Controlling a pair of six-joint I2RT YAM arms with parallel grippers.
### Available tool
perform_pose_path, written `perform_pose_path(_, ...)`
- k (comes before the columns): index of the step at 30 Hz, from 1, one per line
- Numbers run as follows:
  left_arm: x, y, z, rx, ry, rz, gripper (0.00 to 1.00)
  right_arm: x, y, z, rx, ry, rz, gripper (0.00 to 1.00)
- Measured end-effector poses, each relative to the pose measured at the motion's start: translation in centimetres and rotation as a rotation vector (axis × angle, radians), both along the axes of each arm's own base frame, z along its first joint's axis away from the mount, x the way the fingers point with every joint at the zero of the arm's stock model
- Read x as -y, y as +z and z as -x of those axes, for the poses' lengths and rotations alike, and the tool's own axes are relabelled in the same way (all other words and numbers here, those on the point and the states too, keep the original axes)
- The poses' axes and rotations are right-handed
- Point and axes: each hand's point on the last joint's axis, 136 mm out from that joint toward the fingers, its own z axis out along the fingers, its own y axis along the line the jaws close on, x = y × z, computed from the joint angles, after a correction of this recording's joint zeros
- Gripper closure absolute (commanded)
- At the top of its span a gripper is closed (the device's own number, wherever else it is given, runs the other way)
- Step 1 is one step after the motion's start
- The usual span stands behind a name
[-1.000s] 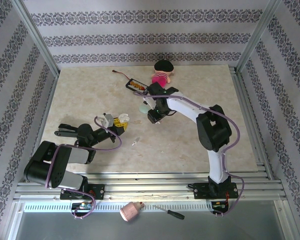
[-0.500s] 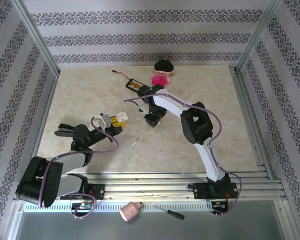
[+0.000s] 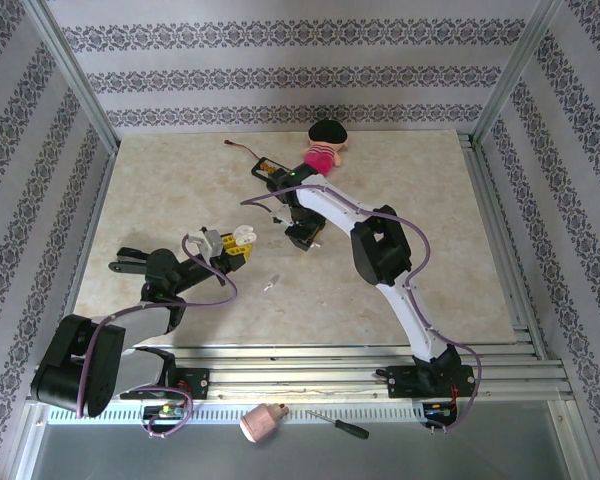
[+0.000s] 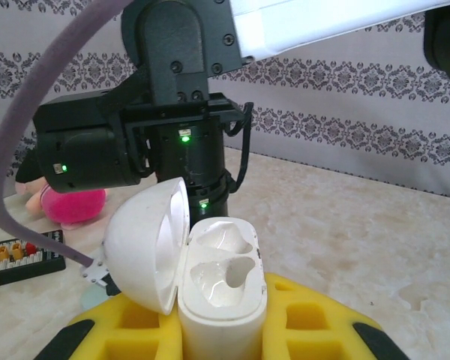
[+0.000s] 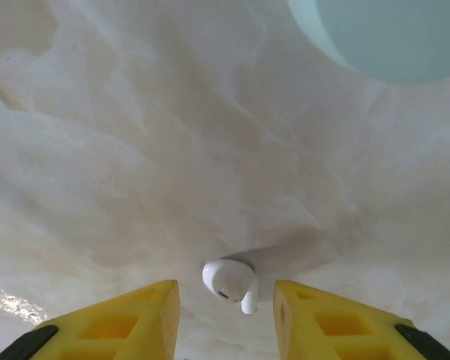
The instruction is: Insert the wireless bluetooth earbuds into the charging case
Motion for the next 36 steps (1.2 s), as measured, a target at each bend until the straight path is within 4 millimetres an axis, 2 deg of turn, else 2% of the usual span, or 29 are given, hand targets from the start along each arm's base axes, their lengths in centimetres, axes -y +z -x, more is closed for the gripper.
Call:
perform_pose_path(6,0.2,-0.3,0.2,-0.015,-0.024,0.0,0.98,0.0,-1.2,0.1,-0.032,0.026,0.03,0.64)
perform_pose_path(14,0.3,0.1,0.4,0.001,-0.033,0.011,0.98,0.1,-1.2,0.4,-0.044,0.037,0.042,0.68)
perform_pose_path(26,0.4,-0.4,0.3,-0.015,-0.036,0.01,0.98,0.0,-1.3,0.6,-0.054,0.031,0.031,0.74)
perform_pose_path(32,0.4,-0.5,0.3,-0.02,-0.038,0.01,0.98,0.1,-1.0,0.9,-0.043,0.011,-0.006,0.74)
perform_pose_path(36,0.4,-0.5,0.3,-0.022,-0.039,0.011,0.98,0.4,0.4,0.9,-0.014,-0.023,-0.059,0.73)
